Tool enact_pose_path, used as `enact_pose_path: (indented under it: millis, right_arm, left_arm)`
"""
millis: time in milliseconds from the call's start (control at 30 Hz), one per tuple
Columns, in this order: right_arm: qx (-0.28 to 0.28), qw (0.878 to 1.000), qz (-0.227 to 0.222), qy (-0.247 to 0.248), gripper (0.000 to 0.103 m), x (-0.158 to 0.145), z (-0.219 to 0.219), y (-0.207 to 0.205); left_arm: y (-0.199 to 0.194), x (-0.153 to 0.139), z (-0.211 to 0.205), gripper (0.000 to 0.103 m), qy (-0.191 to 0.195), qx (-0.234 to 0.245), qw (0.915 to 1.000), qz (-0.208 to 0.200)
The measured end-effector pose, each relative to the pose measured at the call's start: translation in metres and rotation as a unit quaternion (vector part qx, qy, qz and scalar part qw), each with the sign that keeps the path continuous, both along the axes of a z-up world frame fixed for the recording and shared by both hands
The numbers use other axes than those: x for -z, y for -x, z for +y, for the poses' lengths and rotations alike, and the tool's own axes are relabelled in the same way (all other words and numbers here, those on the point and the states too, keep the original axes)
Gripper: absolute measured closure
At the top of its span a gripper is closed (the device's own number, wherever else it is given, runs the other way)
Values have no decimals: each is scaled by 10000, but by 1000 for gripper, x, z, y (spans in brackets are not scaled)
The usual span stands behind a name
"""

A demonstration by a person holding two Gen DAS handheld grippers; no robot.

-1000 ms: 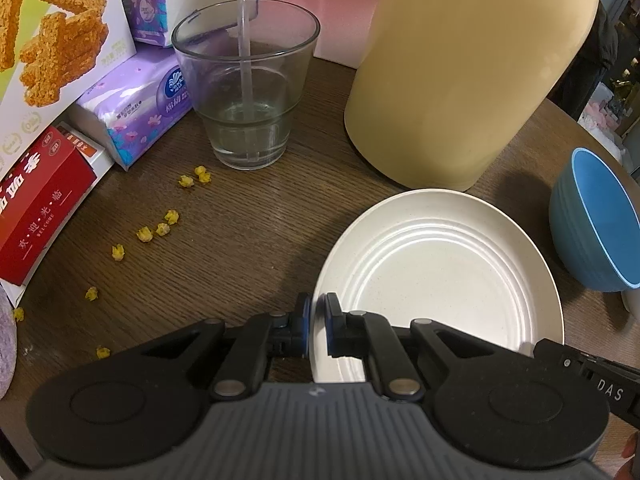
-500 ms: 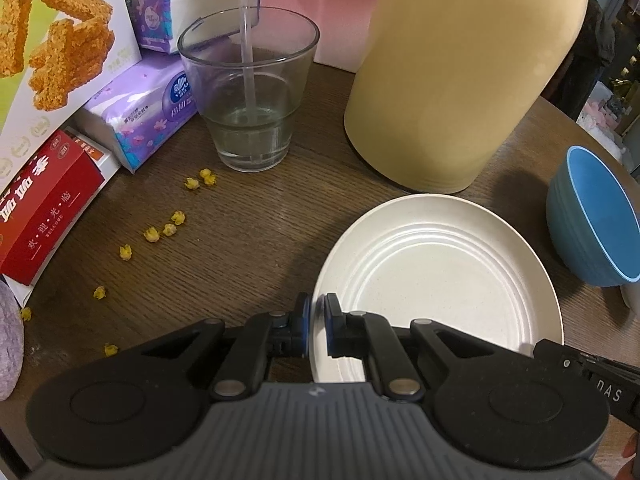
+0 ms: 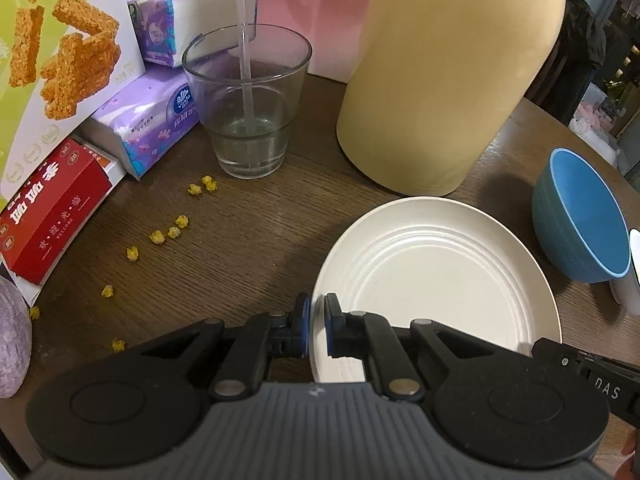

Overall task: Organize plates and bowls
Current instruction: 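Lift the gripped cream plate and carry it with both tools toward the plate stack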

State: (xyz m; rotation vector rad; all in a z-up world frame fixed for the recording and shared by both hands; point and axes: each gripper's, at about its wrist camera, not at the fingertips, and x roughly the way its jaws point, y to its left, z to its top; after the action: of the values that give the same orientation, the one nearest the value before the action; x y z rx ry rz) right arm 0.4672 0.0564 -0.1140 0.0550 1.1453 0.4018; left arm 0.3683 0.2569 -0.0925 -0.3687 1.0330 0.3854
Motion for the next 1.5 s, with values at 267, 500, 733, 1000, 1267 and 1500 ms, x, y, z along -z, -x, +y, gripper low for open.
enact_pose_path:
  millis: [267, 500, 733, 1000, 1267, 1500]
  right_arm:
    - [1, 10000, -75, -38, 96, -9, -5, 8]
    - [-16, 9999, -128, -70, 96, -16, -6, 15]
    - [-15, 9998, -170, -120, 96, -24, -9, 29]
    - [-39, 9996, -225, -175, 96, -33, -14, 44]
    - [-59, 9994, -267, -214, 96, -40, -19, 59]
    - [-110, 9990, -391, -212, 96, -48, -20, 73]
  left_arm:
    - [6, -8, -6, 95, -66, 29, 9999, -90]
    - [14, -16, -9, 95, -133, 45, 9998, -149]
    - [25, -24, -14, 95, -214, 63, 9996, -196]
    - [39, -34, -19, 95, -284, 68, 9993, -243]
    - [52, -41, -24, 95, -325, 108, 9991, -268]
    - [65, -46, -28, 95, -400, 129, 9987, -282]
